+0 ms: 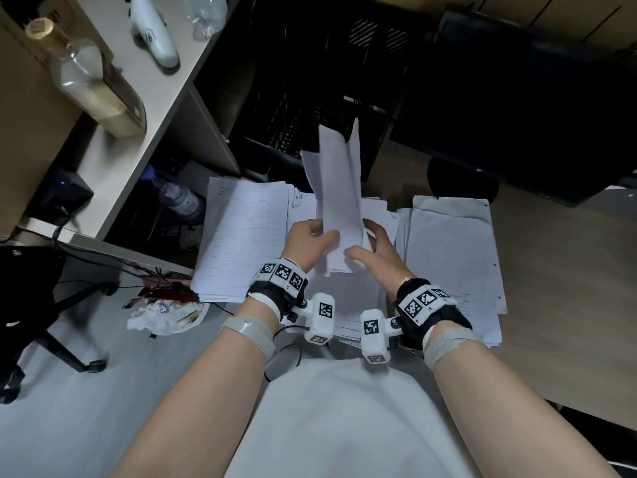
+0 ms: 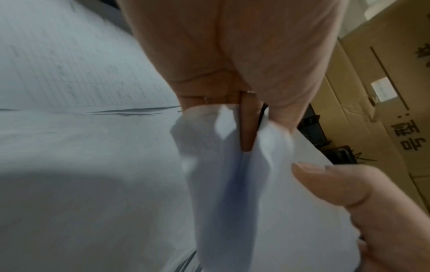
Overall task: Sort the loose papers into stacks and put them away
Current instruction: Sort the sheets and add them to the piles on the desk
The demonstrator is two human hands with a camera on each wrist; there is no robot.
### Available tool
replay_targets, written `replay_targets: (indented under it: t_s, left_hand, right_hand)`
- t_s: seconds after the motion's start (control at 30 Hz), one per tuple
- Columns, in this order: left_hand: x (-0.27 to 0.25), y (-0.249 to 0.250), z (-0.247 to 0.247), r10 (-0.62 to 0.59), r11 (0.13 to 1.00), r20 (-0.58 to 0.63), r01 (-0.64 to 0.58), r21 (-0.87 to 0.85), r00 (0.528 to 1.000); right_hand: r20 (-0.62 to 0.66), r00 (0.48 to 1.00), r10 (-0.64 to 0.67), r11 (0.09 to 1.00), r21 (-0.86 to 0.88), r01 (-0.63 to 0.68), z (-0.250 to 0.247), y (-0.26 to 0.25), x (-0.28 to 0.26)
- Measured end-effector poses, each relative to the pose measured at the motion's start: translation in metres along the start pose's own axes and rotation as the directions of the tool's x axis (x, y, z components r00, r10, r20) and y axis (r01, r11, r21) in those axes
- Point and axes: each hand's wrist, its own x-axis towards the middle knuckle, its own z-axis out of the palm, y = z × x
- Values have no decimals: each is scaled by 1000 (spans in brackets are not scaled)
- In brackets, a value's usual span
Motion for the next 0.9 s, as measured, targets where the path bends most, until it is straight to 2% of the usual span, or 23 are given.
replay_targets:
  t_s: [0.07, 0.17, 0.23, 0.33, 0.47, 0.57, 0.73, 0.8, 0.9]
  left_hand:
    - [-2, -2, 2, -3, 999, -16, 4, 32, 1000]
    - [-1, -10, 1, 14, 1000, -89, -11, 26, 996]
    - [-1, -15, -4, -11, 1000, -143, 9, -13, 990]
    - [-3, -22, -11, -65, 997, -158, 57, -51, 985]
    - [-9, -39, -14, -105, 993, -142, 96, -70, 984]
    - [-15, -59, -17, -144, 989, -251, 134, -56, 957]
    - [-28, -89, -38, -215, 975, -407, 171, -143, 888]
    - [-30, -101, -50, -217, 976, -415, 184, -120, 883]
    - [-33, -114, -57, -213, 977, -403, 189, -100, 890]
  right_hand:
    - [-33, 999, 37, 999, -22, -38, 0, -1, 0]
    - [-208, 974, 90, 996, -6, -93, -5, 6, 4]
    - [-337, 939, 69, 998, 21, -66, -12, 13, 4]
    - [-408, 911, 58, 997, -14, -69, -22, 32, 3]
    - [-444, 891, 93, 992, -36, -122, -18, 55, 9]
    - [-426, 891, 157, 969, -110, -223, -9, 81, 14]
    - [-362, 882, 303, 907, -176, -384, 7, 131, 16]
    - [-366, 873, 322, 887, -205, -414, 14, 141, 15]
    - [-379, 853, 359, 889, -140, -436, 25, 146, 16]
